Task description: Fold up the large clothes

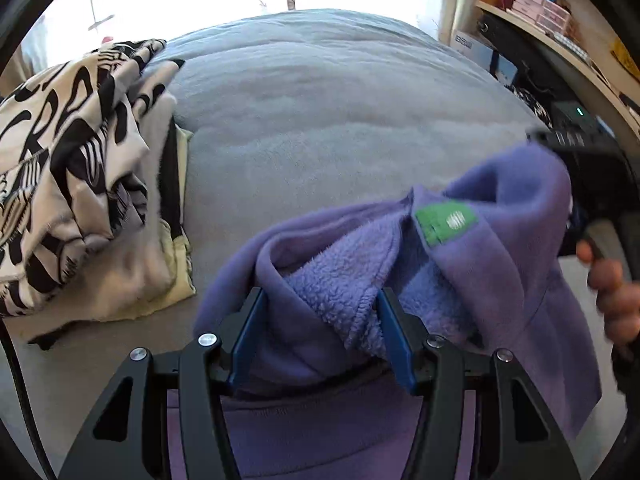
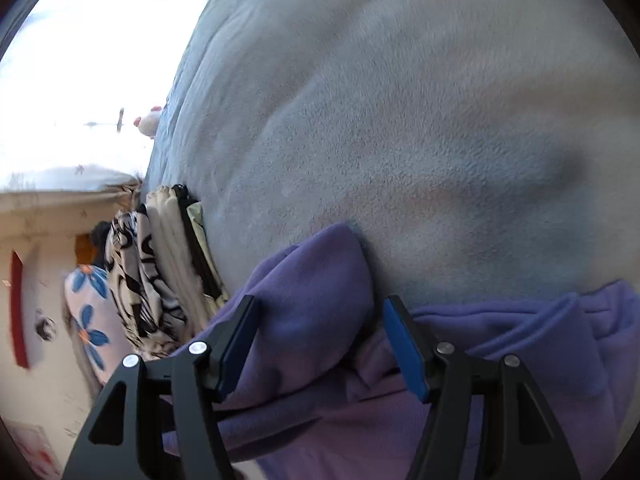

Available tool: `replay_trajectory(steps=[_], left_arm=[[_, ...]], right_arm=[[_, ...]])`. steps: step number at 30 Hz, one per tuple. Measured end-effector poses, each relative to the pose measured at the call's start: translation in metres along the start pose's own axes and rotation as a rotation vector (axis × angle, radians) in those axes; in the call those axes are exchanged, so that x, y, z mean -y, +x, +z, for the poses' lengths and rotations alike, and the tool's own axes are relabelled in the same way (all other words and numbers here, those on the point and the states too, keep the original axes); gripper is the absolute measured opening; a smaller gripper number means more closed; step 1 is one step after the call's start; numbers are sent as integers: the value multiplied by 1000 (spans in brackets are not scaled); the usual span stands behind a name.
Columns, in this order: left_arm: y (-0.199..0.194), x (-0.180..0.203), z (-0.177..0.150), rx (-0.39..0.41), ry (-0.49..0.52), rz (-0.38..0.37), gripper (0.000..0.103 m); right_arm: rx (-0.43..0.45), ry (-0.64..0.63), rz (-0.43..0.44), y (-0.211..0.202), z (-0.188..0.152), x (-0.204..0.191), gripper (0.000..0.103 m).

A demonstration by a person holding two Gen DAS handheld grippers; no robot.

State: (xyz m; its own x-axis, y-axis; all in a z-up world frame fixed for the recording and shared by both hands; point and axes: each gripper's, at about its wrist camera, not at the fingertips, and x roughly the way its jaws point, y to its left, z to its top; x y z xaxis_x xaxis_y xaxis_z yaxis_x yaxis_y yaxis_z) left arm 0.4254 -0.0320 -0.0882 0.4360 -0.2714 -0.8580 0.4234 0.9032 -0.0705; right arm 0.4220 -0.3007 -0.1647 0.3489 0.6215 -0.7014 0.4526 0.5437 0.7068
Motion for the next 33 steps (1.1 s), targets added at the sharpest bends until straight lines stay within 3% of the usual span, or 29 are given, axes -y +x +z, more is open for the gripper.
replay_trajectory(steps=[4,6,7,10,16,18,21,23,27,31,33], left_arm=[[2,-3,-11,3,-12,-14,55],[-3,-6,-12,2,-31,-25,55],[-7,-8,-13,3,-39,-28,55],[-26,-12,-16,26,-54,-33,55],[-80,-33,-37,91,-80,-55,55],[-99,-43,-49,107,-105,-76,55],[-130,-57,-76,129,-135,-94,55],[-145,-62,-95,135,-146,-101,55],[-168,-74,-136,123,-169,-123,55],[-173,-75,-167,85,-176,-148,55],[-170,-75,-183,52,-185,-175,55]], right_arm=[[-40,28,2,20,1,5,68],[-18,-4,6,25,-1,2,68],[3,-44,14,25,-2,-4,55],[58,-223,33,20,-15,-32,28],[167,-647,170,-32,-78,-102,23],[181,-819,250,-59,-114,-127,22],[178,-1086,281,-90,-177,-155,22],[169,-1257,249,-100,-222,-165,22],[110,-1593,73,-94,-316,-157,22],[49,-1806,-134,-69,-385,-112,22],[49,-1853,-217,-56,-407,-91,22]])
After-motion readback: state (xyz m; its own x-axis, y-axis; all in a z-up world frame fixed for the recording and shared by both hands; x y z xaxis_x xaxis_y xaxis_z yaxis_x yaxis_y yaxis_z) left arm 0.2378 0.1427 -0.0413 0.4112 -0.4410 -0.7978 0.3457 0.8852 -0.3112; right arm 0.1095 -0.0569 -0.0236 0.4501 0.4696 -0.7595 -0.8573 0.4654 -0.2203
